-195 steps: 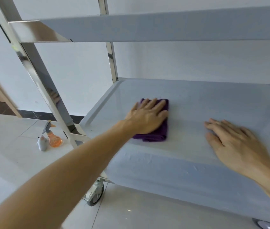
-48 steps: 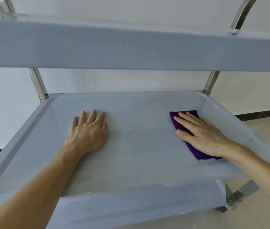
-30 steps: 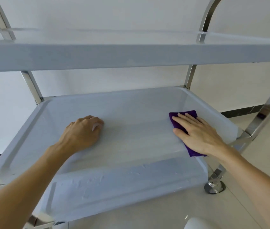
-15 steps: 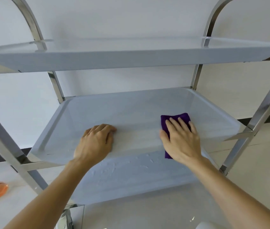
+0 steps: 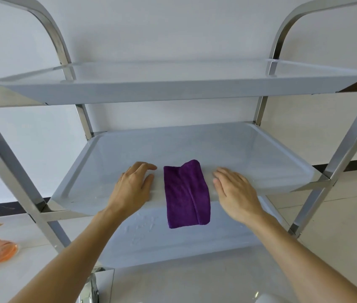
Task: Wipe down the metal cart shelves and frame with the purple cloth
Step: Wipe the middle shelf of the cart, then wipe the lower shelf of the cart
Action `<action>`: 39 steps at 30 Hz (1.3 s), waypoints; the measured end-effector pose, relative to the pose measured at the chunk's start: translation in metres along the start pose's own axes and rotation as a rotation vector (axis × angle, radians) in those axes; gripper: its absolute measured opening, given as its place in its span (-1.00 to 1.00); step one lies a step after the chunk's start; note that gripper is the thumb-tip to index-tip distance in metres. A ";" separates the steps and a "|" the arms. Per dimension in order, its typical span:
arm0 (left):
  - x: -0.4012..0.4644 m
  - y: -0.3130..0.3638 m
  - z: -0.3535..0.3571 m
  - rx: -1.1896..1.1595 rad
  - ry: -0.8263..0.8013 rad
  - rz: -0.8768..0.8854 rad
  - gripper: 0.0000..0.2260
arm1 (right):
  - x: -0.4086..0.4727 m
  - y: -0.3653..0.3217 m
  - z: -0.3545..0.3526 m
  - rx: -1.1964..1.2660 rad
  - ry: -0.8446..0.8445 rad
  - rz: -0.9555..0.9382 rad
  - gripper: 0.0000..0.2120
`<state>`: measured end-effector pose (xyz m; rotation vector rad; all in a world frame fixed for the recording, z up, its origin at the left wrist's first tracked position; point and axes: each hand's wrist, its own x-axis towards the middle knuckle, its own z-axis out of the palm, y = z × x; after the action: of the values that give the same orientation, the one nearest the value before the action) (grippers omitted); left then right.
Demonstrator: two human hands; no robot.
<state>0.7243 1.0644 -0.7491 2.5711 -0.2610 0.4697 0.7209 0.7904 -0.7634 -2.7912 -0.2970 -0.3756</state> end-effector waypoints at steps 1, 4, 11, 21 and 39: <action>0.000 0.009 0.003 -0.061 0.006 0.014 -0.76 | -0.001 0.000 0.006 -0.008 0.041 -0.009 -0.63; -0.004 0.045 0.016 -0.095 -0.075 0.182 -0.63 | -0.001 -0.001 0.013 -0.018 0.211 -0.040 -0.73; -0.010 0.055 0.039 0.440 -0.181 0.409 -0.29 | 0.001 0.001 0.011 -0.058 0.211 -0.082 -0.72; -0.053 -0.071 -0.054 0.393 -0.215 0.137 -0.10 | 0.002 -0.005 0.010 -0.033 0.232 -0.025 -0.69; -0.102 -0.068 -0.099 -0.123 0.126 -0.154 -0.62 | 0.036 -0.158 0.066 -0.111 -0.097 -0.256 -0.56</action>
<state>0.6208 1.1833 -0.7376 2.4086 -0.0451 0.5375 0.7311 0.9643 -0.7703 -2.8915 -0.6795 -0.3233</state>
